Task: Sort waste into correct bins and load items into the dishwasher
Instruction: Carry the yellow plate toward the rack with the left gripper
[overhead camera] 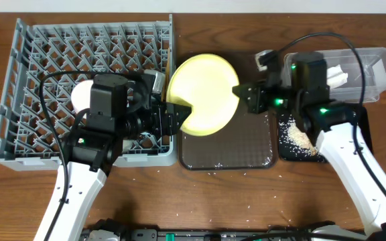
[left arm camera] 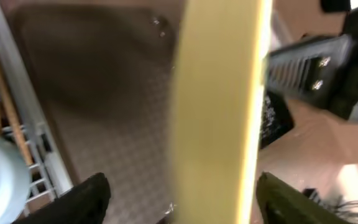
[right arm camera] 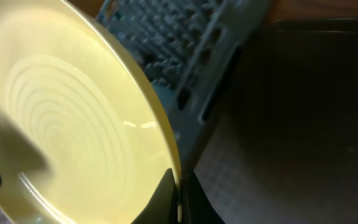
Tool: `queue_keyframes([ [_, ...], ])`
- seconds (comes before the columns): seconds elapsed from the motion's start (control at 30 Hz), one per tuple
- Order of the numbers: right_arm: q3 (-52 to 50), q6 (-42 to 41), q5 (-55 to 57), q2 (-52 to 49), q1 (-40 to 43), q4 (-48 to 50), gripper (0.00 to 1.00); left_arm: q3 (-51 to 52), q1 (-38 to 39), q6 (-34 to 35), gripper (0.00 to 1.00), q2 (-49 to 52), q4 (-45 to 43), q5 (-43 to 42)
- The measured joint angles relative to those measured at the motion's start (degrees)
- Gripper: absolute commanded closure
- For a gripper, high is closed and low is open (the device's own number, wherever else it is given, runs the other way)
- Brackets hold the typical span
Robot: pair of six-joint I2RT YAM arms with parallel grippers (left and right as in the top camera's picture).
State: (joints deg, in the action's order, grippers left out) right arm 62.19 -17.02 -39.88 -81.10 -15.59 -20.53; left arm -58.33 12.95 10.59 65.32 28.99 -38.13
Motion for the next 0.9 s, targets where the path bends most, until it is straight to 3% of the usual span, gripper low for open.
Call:
queue_keyframes([
  [0.07, 0.0, 1.0, -0.4, 0.0, -2.0, 0.5, 0.99, 0.0, 0.0, 0.7, 0.92, 0.0, -0.2, -0.9],
  [0.1, 0.0, 1.2, -0.4, 0.0, -2.8, 0.7, 0.93, 0.0, 0.0, 1.0, 0.92, 0.0, -0.1, -1.1],
  [0.2, 0.0, 1.8, -0.1, 0.0, -3.0, 1.1, 0.37, 0.0, 0.0, 1.3, 0.92, -0.1, -0.3, 0.0],
  [0.27, 0.0, 2.0, 0.0, 0.0, -3.0, 1.1, 0.13, 0.0, 0.2, 0.8, 0.92, -0.1, 0.7, 4.7],
  [0.3, 0.0, 2.1, 0.3, 0.0, -2.9, 0.8, 0.06, 0.0, 0.2, 0.0, 0.93, -0.1, 1.2, 8.1],
  [0.47, 0.0, 2.5, 4.3, 0.0, -2.3, -3.0, 0.01, -2.8, 0.3, -4.6, 0.93, 0.0, 2.4, 26.9],
  [0.63, 0.0, 2.6, 10.6, 0.0, -2.3, -6.4, 0.01, -6.2, 0.2, -11.5, 0.93, 0.8, -3.5, 48.1],
  [0.9, 0.0, 2.6, 13.4, 0.0, -2.3, -7.1, 0.01, -6.4, 0.2, -18.6, 0.93, 19.7, -7.1, 67.9],
])
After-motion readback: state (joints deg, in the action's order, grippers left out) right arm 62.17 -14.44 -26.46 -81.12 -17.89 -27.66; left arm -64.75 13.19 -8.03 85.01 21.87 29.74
